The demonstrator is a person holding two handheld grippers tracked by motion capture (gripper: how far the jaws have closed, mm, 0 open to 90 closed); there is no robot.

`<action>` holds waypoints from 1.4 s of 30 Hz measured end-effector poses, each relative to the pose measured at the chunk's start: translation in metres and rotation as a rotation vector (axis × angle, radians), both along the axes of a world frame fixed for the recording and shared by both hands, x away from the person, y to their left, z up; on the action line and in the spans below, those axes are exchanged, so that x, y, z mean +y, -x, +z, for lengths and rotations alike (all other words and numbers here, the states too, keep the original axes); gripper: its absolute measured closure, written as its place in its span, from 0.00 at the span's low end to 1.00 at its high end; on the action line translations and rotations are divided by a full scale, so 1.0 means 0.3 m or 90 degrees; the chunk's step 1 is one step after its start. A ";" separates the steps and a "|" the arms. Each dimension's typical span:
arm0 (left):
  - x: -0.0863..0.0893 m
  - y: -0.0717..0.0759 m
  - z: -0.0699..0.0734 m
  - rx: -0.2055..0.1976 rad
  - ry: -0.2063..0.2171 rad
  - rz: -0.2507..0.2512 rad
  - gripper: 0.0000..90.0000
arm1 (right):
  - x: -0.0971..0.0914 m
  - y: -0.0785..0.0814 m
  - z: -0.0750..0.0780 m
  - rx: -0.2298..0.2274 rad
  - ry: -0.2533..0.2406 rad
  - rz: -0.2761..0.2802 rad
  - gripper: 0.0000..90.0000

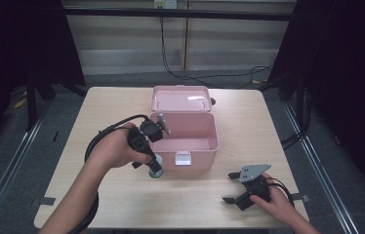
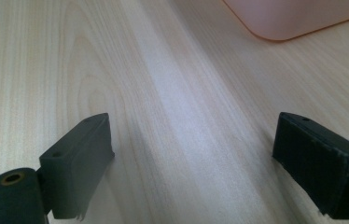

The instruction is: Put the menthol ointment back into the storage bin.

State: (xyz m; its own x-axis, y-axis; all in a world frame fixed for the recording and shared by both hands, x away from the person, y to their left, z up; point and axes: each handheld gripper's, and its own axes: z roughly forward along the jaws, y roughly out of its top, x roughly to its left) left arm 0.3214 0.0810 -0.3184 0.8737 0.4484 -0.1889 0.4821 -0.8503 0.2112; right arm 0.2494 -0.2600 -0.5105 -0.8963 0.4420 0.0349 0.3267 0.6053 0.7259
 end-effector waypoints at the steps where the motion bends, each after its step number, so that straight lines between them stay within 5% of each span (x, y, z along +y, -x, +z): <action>1: -0.002 -0.005 0.005 0.000 0.000 -0.001 0.56 | 0.000 -0.001 0.000 -0.003 0.000 -0.001 0.12; 23: -0.053 -0.141 0.088 -0.010 0.007 0.044 0.56 | -0.001 0.000 0.000 -0.002 0.001 -0.001 0.12; 35: -0.085 -0.212 0.068 -0.021 -0.035 0.083 0.56 | 0.000 0.000 0.000 0.000 0.001 0.000 0.12; 42: -0.104 -0.249 0.050 -0.027 -0.036 0.108 0.56 | 0.000 0.000 0.000 0.001 0.000 0.000 0.12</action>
